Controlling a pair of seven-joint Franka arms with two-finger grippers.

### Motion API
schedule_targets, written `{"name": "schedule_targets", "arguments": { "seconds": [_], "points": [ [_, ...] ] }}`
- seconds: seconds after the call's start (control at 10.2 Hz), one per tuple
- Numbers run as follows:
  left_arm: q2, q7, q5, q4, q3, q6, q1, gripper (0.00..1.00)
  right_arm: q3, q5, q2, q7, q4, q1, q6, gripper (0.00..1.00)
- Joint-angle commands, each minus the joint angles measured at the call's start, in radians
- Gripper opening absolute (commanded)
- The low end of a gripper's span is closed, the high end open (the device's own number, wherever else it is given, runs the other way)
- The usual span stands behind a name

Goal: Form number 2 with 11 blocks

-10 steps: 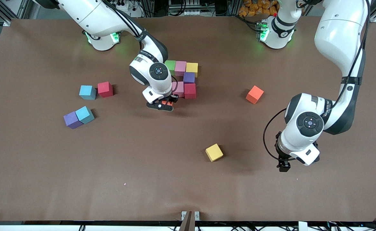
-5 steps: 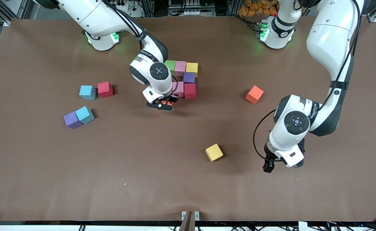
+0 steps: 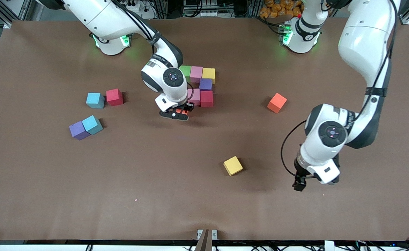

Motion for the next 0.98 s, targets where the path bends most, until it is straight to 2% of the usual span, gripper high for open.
{"name": "schedule_targets", "arguments": {
  "seconds": [0.0, 0.2, 0.79, 0.89],
  "points": [
    [-0.077, 0.012, -0.053, -0.02, -0.002, -0.046, 0.029, 1.0, -0.012, -0.013, 0.0, 0.04, -0.01, 0.02, -0.007, 0.26],
    [-0.112, 0.022, -0.059, -0.02, 0.0, -0.076, 0.031, 1.0, -0.012, -0.013, 0.0, 0.038, -0.01, 0.02, -0.008, 0.26],
    [-0.113, 0.025, -0.055, -0.023, 0.006, -0.083, 0.037, 1.0, -0.012, -0.013, 0.0, 0.029, -0.009, 0.016, -0.007, 0.27],
    [-0.113, 0.025, -0.056, -0.022, 0.006, -0.083, 0.037, 1.0, -0.012, -0.013, 0.0, 0.029, -0.009, 0.016, -0.007, 0.31]
  ]
}}
